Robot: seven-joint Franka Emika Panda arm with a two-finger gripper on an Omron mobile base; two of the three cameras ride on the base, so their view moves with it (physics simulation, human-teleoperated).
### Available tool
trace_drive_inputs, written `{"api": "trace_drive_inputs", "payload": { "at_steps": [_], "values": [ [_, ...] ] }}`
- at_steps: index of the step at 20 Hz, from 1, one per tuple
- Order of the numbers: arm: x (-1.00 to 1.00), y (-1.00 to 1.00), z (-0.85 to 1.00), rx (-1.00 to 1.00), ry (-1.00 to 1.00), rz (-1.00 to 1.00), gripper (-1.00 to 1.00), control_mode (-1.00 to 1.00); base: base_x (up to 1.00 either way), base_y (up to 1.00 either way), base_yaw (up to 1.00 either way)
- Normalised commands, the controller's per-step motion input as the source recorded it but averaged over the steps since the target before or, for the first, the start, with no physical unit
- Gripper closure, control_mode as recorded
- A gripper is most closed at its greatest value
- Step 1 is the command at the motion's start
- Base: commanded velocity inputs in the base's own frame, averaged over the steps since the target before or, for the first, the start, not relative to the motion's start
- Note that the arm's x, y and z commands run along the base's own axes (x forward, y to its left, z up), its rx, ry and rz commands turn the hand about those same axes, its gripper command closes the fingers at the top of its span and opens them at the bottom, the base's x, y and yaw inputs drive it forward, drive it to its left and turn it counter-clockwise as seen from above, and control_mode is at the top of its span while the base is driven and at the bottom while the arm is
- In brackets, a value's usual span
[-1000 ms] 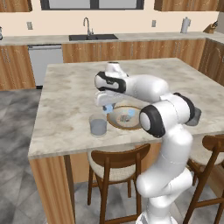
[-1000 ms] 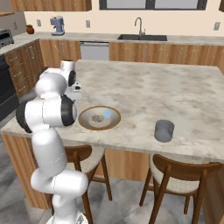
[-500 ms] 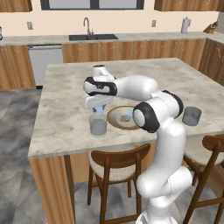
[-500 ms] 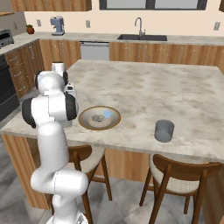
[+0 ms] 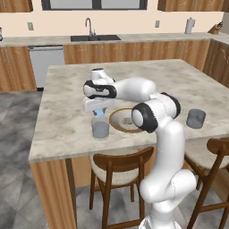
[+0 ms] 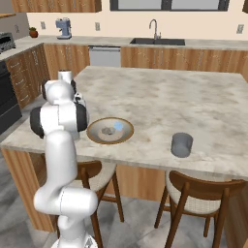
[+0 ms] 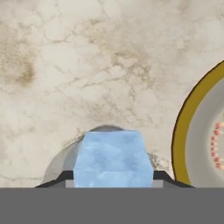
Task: There are four ice cubes in the ice bowl. Place two ice cubes in each glass of water.
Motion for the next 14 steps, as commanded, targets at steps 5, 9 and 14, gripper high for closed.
{"api": "trace_drive_inputs", "payload": {
  "at_steps": [5, 9, 14],
  "values": [
    [-0.01, 0.06, -0.54, 0.00, 0.01, -0.11, 1.00, -1.00, 0.00, 0.00, 0.00],
    [0.18, 0.00, -0.13, 0.00, 0.03, -0.11, 1.00, -1.00, 0.00, 0.00, 0.00],
    [-0.39, 0.01, 0.00, 0.00, 0.03, -0.12, 1.00, -1.00, 0.00, 0.00, 0.00]
  ]
}}
